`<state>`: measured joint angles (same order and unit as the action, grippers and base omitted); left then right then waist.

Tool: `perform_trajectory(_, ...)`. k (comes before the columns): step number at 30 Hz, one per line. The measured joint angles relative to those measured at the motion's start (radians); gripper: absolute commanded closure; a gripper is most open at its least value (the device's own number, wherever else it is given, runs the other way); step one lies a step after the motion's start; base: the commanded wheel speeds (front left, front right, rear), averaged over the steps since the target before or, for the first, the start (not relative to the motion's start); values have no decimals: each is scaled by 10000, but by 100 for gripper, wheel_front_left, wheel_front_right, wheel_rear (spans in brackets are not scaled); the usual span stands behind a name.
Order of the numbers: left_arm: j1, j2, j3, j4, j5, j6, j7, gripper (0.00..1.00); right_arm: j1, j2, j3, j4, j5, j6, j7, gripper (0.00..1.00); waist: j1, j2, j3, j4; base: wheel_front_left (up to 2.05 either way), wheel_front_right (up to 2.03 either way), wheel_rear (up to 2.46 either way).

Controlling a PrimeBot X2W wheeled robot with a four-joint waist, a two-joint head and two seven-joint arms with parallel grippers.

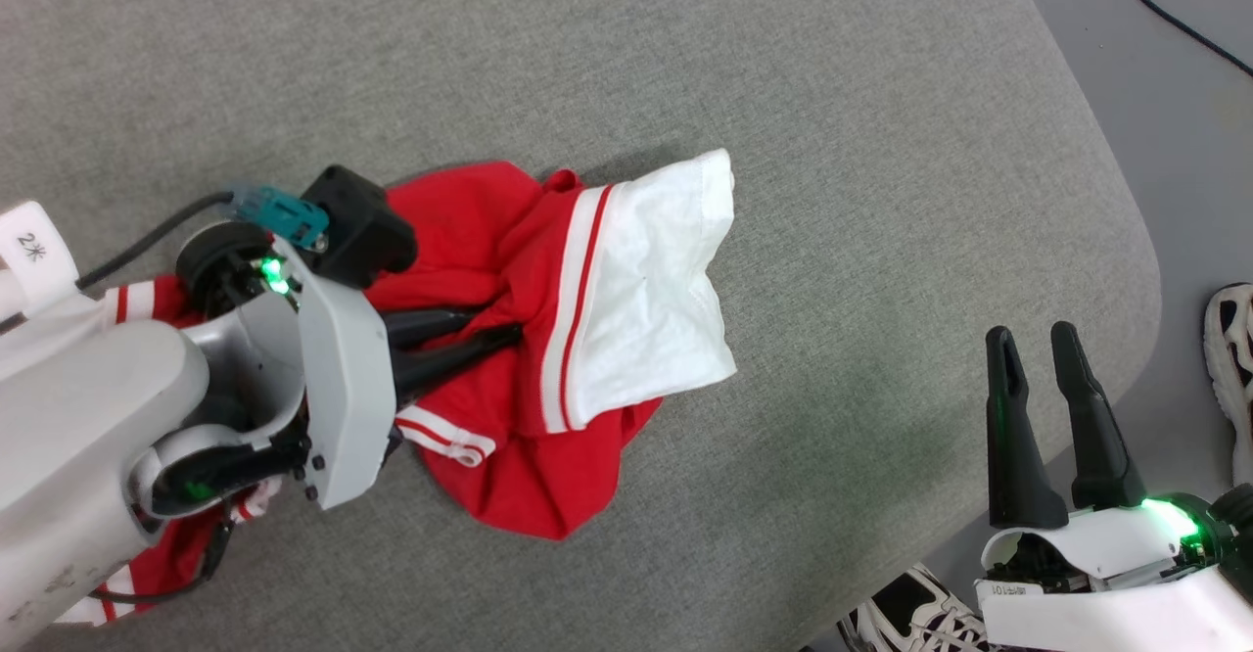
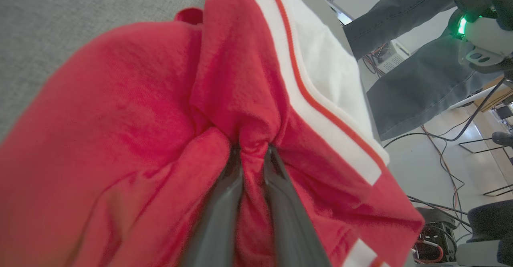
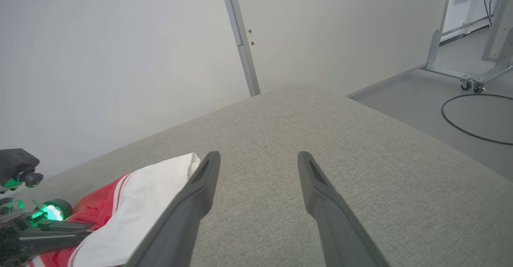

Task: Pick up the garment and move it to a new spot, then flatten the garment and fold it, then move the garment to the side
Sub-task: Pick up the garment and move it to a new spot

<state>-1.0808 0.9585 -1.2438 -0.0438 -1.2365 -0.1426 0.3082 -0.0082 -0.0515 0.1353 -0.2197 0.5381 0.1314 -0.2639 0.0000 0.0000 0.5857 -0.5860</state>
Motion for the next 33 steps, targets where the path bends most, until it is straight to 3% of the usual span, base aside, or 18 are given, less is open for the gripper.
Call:
perform_trajectory(12, 293, 163, 268, 36, 1206, -132, 40, 100, 330, 0, 412, -593, 17, 0, 0, 0, 0, 0, 456, -27, 9, 9, 9)
perform_trajectory(13, 310, 192, 268, 23, 1225, -134, -12, 71, 349, -2, 453, -593, -23, 0, 0, 0, 0, 0, 450, -26, 0, 0, 0)
perform_trajectory(14, 316, 211, 265, 19, 1252, -134, -17, 52, 346, -2, 514, -594, -21, 0, 0, 0, 0, 0, 433, -24, 0, 0, 0)
perform_trajectory(15, 329, 245, 240, 6, 1315, -134, -138, 15, 329, -2, 612, -579, -21, 0, 0, 0, 0, 0, 406, -21, 0, 0, 0)
perform_trajectory(16, 345, 305, 196, 6, 1302, -144, -336, 0, 287, 0, 713, -541, -40, 0, 0, 0, 0, 0, 370, -18, 0, 0, 0)
perform_trajectory(24, -34, 380, -209, 4, 1266, -81, -1948, 0, -610, 13, 562, 219, -1009, 0, 0, 0, 0, 0, 39, 463, 0, 0, 0)
perform_trajectory(28, -268, 700, -267, -159, 663, 107, -3032, 0, -1043, 17, 297, 838, -1699, 0, 0, 0, 0, 0, -140, 1109, 0, 0, 0)
perform_trajectory(33, -277, 623, -339, -773, -224, 109, -4355, 0, -1447, 15, -48, 1601, -2447, 0, 0, 0, 0, 0, -541, 2097, 0, 0, 0)
